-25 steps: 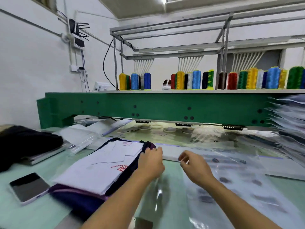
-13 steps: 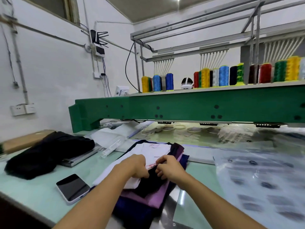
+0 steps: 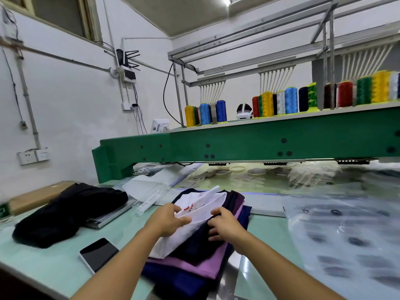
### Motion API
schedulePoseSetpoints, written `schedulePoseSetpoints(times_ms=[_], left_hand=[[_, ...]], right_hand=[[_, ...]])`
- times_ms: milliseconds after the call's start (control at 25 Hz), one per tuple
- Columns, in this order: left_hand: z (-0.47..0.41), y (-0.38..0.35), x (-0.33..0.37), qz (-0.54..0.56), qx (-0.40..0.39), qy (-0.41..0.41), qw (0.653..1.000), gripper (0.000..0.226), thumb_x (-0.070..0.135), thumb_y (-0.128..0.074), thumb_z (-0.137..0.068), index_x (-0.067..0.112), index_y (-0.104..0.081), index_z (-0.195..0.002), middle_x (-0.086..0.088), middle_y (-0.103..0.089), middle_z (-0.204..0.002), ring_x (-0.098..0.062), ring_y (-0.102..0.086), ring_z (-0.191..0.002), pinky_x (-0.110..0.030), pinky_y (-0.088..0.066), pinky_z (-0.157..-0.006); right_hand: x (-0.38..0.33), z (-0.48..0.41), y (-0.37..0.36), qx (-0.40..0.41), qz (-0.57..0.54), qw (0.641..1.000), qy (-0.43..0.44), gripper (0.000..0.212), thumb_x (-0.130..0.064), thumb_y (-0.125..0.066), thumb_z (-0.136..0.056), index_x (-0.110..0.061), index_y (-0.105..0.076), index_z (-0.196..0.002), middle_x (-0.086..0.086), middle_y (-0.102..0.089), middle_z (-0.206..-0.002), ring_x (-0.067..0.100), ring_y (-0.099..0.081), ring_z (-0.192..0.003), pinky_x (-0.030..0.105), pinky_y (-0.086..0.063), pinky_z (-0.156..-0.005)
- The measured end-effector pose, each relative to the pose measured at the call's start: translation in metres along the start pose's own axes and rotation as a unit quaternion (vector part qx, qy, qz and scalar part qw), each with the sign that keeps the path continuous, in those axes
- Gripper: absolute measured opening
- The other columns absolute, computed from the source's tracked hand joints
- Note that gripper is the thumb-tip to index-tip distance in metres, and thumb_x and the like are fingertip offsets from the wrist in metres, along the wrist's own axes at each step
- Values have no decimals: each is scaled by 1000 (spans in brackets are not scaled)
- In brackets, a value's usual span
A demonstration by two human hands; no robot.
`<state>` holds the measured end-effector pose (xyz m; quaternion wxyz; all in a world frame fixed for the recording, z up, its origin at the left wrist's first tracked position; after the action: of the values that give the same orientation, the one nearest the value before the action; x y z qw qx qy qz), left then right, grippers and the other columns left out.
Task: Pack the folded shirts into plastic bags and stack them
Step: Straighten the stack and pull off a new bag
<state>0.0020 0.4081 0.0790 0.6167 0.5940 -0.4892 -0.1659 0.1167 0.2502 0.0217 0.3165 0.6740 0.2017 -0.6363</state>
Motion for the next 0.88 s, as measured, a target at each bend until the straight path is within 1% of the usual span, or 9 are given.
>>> schedulePoseSetpoints(times_ms=[40,160,320,440,560,640,720,800,880], left_hand=[[1,2,4,-10,-2,-17,1000,43,58,-71,-85,17,-69,-97,-1,-67,-90,-30,-66,-98,-31,-41,-70],[10,3,24,-126,-23,-90,988,53,62,-71,-81,21,-65,-114,-2,-68,-105,-26,-61,-100,-33,-46,-75],[15,-5,43,-224,-55,-102,968,41,41,-72,-70,16,-62,-101,-5,-61,-98,-30,-61,-93,-37,-53,-73],[15,13,56,-189,-5,-65,980,25,32,-71,-76,18,-51,-81,-5,-61,-92,-31,-62,-91,-35,-50,-71],[23,22,82,-153,64,-93,982,17,31,-66,-77,24,-63,-92,-6,-69,-97,-30,-64,-95,-37,-54,-74],[29,20,98,-92,75,-126,985,25,40,-63,-74,26,-72,-92,-2,-70,-88,-24,-64,-87,-32,-49,-67],[29,8,99,-12,9,-142,990,25,45,-68,-72,25,-75,-86,4,-72,-79,-12,-64,-75,-26,-44,-61],[26,-6,79,98,-56,-91,989,27,48,-69,-77,23,-71,-83,7,-73,-77,-6,-63,-68,-24,-46,-60],[16,-1,37,92,1,4,996,33,50,-61,-86,17,-63,-86,5,-71,-85,-15,-64,-77,-31,-48,-67]], right_hand=[[1,0,0,-1,-4,1000,0,31,-9,-51,-94,-15,-48,-124,15,-60,-110,25,-64,-85,40,-63,-76],[2,1,1,23,29,999,10,29,-8,-50,-93,-14,-55,-121,10,-61,-103,21,-63,-79,35,-62,-71],[-7,2,7,79,69,993,53,28,-12,-49,-94,-14,-61,-120,2,-66,-89,13,-62,-71,28,-54,-62],[-9,8,-13,4,-105,994,-5,33,-41,-56,-98,-16,-52,-120,16,-71,-100,21,-74,-75,42,-63,-71],[-18,4,-21,-38,-237,969,-56,60,-66,-59,-87,-20,-53,-125,16,-72,-110,31,-76,-86,50,-62,-74],[-19,-1,-17,-30,-271,959,-73,60,-48,-68,-85,-14,-50,-132,14,-74,-102,30,-75,-81,49,-62,-70],[-10,-1,-10,2,-248,964,-91,52,-12,-61,-83,-6,-47,-133,14,-68,-83,26,-67,-61,41,-58,-59],[3,2,-1,47,-204,973,-93,50,9,-47,-78,-4,-51,-126,14,-66,-81,23,-62,-56,30,-53,-51],[4,4,13,92,-191,975,-67,48,12,-45,-74,-6,-59,-116,10,-69,-87,22,-62,-66,22,-47,-48]])
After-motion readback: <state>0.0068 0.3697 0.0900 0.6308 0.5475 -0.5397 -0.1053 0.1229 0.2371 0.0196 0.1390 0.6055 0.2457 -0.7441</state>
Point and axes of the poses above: each hand's wrist, its own z-axis away from the middle knuckle, its own y-axis out of the back of the hand, x = y × z, the point moved 8 cm from there along -z, towards the middle knuckle
